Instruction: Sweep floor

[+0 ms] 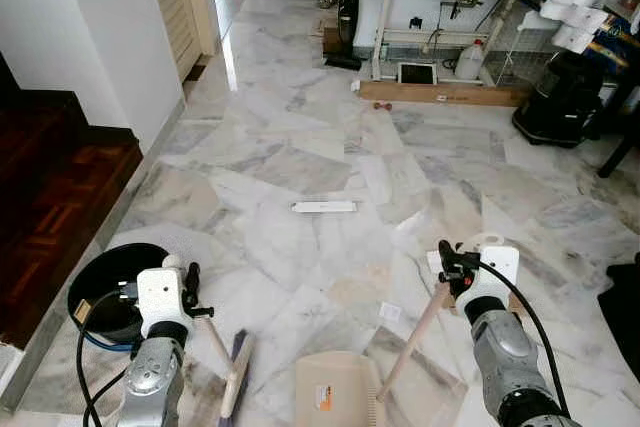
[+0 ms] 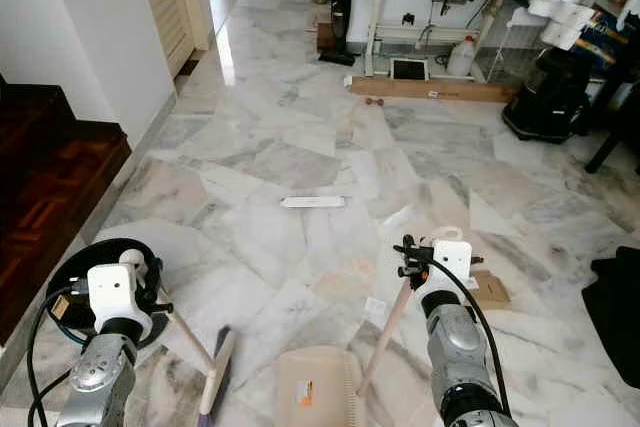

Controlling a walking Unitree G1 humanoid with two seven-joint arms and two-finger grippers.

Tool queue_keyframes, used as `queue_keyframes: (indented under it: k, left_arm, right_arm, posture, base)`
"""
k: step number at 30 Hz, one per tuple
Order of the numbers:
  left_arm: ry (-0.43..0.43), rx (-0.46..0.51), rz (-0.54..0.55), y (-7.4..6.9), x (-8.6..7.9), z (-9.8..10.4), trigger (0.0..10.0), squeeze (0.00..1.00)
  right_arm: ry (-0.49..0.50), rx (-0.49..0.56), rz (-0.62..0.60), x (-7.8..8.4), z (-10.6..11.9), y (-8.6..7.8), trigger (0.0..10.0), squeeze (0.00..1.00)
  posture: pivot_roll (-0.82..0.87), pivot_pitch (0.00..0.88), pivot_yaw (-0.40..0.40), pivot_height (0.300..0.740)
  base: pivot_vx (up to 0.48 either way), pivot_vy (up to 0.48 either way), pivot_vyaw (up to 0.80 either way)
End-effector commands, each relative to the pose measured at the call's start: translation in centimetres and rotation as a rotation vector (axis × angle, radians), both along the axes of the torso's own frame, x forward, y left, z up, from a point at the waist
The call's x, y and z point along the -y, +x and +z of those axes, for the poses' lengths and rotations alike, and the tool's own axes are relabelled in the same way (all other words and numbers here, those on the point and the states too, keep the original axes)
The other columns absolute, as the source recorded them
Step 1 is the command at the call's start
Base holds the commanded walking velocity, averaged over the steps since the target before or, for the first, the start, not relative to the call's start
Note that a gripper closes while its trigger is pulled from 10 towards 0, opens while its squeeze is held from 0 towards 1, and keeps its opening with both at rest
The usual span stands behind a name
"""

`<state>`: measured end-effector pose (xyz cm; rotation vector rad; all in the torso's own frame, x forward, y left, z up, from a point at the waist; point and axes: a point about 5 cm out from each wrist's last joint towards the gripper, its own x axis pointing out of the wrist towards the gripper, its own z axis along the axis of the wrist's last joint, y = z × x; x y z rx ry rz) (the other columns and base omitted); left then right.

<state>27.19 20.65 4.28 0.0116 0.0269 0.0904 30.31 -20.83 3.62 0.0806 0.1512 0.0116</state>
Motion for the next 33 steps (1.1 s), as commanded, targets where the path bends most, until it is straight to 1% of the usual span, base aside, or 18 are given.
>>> queue_keyframes:
  k: [1, 7, 11, 13, 17, 21, 26, 33]
  left_arm:
    - [0.009, 0.017, -0.023, 0.2, 0.5, 0.4, 10.0, 0.00]
    - [0.017, 0.014, -0.027, 0.4, 0.4, 0.6, 10.0, 0.00]
    - [0.017, 0.011, -0.024, 0.3, 0.4, 0.6, 10.0, 0.00]
    - [0.014, 0.008, -0.022, 0.3, 0.4, 0.6, 10.0, 0.00]
    - [0.008, 0.006, -0.023, 0.3, 0.4, 0.6, 10.0, 0.00]
    - [0.000, 0.005, -0.024, 0.5, 0.2, 0.7, 10.0, 0.00]
    - [-0.004, 0.014, -0.028, 0.8, 0.4, 1.0, 10.0, 0.00]
    - [-0.008, 0.007, -0.032, 0.5, 0.6, 0.7, 10.0, 0.00]
  right_arm:
    - [-0.009, 0.063, 0.008, -0.2, 1.4, 0.8, 10.0, 0.00]
    - [-0.007, 0.079, 0.002, -0.2, 1.8, 1.1, 10.0, 0.00]
    - [-0.003, 0.086, 0.008, -0.6, 1.9, 1.2, 10.0, 0.00]
    - [-0.025, 0.081, 0.016, -0.7, 1.8, 1.2, 10.0, 0.00]
    - [-0.013, 0.087, 0.017, -0.9, 1.9, 1.3, 10.0, 0.00]
    - [-0.008, 0.092, 0.019, -1.2, 2.0, 1.4, 10.0, 0.00]
    - [-0.001, 0.095, 0.018, -1.2, 2.1, 1.5, 10.0, 0.00]
    - [-0.003, 0.096, 0.022, -1.3, 2.3, 1.7, 10.0, 0.00]
  posture:
    - [0.03, 0.000, -0.046, 0.740]
    - [0.03, 0.000, -0.045, 0.740]
    - [0.03, 0.000, -0.045, 0.740]
    - [0.03, 0.000, -0.045, 0.740]
    - [0.03, 0.000, -0.037, 0.740]
    - [0.03, 0.000, -0.029, 0.740]
    - [0.04, 0.000, -0.035, 0.740]
    - [0.04, 0.000, -0.038, 0.740]
  base:
    - [0.000, 0.000, 0.00]
    - [0.000, 0.000, 0.00]
    - [0.000, 0.000, 0.00]
    - [0.000, 0.000, 0.00]
    - [0.000, 0.000, 0.00]
    - [0.000, 0.000, 0.00]
    - [0.000, 0.000, 0.00]
    - [0.278, 0.000, 0.00]
